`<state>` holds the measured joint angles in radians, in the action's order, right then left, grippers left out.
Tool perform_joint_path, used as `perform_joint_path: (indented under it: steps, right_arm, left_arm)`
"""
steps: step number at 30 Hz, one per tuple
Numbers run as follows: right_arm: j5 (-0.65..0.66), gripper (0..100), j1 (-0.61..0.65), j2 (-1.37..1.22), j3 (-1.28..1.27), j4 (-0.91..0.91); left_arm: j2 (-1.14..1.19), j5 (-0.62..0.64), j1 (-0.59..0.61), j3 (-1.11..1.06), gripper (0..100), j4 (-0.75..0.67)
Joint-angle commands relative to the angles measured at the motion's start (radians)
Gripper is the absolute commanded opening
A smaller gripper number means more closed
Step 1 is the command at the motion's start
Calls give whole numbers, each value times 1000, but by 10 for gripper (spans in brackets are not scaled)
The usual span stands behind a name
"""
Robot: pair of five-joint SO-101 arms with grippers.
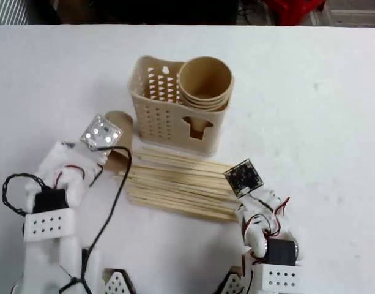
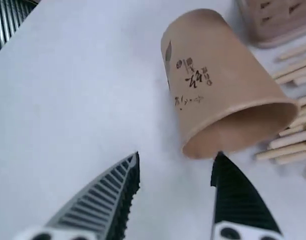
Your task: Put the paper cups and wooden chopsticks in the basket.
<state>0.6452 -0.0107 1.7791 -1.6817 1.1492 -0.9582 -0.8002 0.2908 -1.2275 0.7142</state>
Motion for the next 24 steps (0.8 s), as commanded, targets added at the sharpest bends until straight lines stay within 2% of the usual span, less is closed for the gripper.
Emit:
perform_joint_path:
  steps: [1, 12, 18, 24]
  right_arm:
    - [12, 42, -2, 8, -9, -2]
    - [14, 42, -2, 8, -9, -2]
    - [14, 42, -2, 8, -9, -2]
    - [14, 42, -2, 8, -9, -2]
  left_arm:
    - [104, 34, 5, 5, 238, -187]
    - [476, 58, 2, 176, 237, -379]
    - [638, 161, 1, 313, 236, -399]
    - [707, 170, -24, 364, 107, -402]
